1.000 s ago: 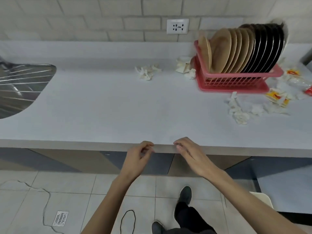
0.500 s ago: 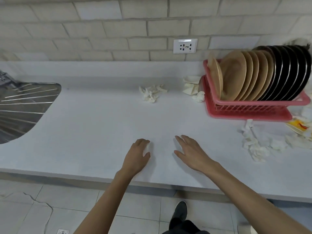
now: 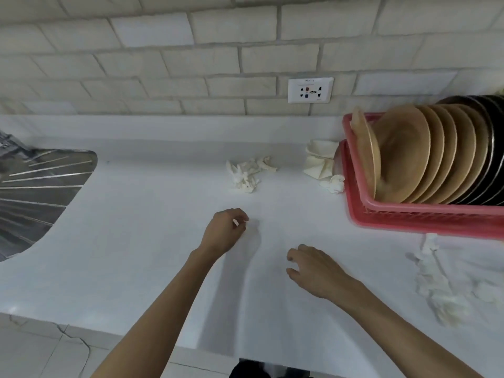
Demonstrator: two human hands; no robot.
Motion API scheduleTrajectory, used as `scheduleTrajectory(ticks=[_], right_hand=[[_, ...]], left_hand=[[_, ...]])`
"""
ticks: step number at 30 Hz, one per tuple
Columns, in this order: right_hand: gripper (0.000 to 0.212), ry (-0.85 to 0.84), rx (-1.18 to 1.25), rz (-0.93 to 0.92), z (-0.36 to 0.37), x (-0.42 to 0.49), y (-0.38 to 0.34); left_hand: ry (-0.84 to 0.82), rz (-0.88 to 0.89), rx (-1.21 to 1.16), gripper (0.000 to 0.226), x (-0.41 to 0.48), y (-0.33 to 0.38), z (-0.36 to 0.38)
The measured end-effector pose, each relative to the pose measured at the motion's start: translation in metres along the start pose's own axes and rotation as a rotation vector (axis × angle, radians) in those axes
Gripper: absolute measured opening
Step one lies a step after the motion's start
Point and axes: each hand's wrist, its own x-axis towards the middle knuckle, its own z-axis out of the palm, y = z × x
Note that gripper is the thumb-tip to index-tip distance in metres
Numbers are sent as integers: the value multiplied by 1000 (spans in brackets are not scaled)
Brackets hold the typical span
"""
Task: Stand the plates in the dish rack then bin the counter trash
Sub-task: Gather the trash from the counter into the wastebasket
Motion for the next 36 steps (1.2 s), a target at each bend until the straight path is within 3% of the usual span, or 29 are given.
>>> scheduleTrajectory(ticks=[5, 9, 12, 16, 21, 24, 28, 32, 34, 36], right_hand=[[35, 33, 116, 49, -6, 8, 7], [32, 77, 215, 88, -2, 11, 5], [30, 124, 253, 100, -2, 18, 1], [25, 181, 309, 124, -12, 37, -1], [18, 244, 359, 131, -37, 86, -10], [25, 312, 337, 129, -53, 123, -24], [50, 340, 180, 112, -57, 167, -55], [71, 322, -29, 124, -43, 206, -77], [73, 307, -142, 136, -34, 217, -79], [61, 338, -196, 116, -26, 222, -77]], left_hand=[[49, 185, 226, 34, 71, 12, -16], [-78, 242, 460, 46, 112, 6, -13], [-148, 280, 561, 37, 130, -5, -9], [-125, 398, 328, 18, 119, -10, -10], [-64, 469, -65, 18, 70, -25, -15], [-12, 369, -305, 24, 40, -35, -25], [82, 230, -547, 26, 10, -49, -45], [117, 138, -584, 11, -4, -61, -55], [131, 102, -533, 25, -5, -69, -55], [139, 77, -511, 37, -5, -76, -54]])
